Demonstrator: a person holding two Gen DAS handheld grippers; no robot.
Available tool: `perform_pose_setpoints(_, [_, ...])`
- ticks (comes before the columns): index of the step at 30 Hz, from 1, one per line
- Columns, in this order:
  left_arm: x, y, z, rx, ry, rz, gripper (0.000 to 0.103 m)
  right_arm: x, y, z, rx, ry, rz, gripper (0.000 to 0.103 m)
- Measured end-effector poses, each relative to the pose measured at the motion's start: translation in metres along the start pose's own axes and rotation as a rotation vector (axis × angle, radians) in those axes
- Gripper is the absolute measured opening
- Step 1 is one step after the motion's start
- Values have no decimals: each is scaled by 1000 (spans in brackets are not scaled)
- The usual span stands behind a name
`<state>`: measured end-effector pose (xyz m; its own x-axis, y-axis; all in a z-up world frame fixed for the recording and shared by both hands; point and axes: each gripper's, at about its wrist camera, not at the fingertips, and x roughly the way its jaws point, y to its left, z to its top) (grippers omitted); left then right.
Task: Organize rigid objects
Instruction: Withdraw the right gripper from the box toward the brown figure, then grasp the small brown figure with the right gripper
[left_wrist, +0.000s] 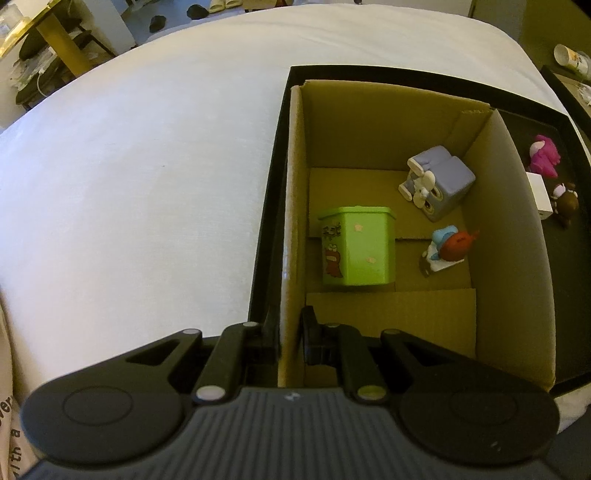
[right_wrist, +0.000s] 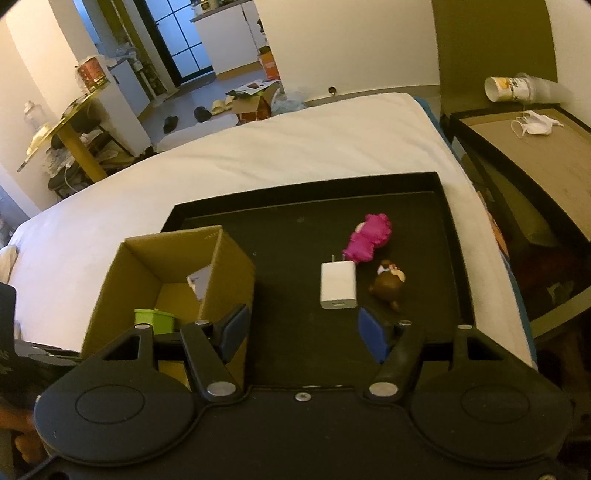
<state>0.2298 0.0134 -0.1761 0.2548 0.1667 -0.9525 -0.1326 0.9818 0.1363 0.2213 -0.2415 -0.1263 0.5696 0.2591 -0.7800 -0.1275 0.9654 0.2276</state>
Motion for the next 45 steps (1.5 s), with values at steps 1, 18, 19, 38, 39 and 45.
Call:
perform_pose_setpoints(1, [0,0,0,-3,-1,2,11,1,-3,-1,3,2,-1,65])
perform_pose_setpoints(18, [1,-3,6,-32,2,39,13,27,-30,-7,-14,4,-72,64])
perform_pose_setpoints(19, [1,-3,6,-32,3,43,13,29,-31,-7,-14,0,-77,64])
perform_pose_setpoints(38, [-4,-17,5,-38,7,79,15,67,-45,18,-85,-12,-123,64])
perform_pose_setpoints(39, [-4,-18,6,-38,7,80,15,69,-45,19,-90,-11,-125,64])
perform_pose_setpoints(45, [-4,-16,5,-41,8,78,16,81,-44,21,-104,1,-138,64])
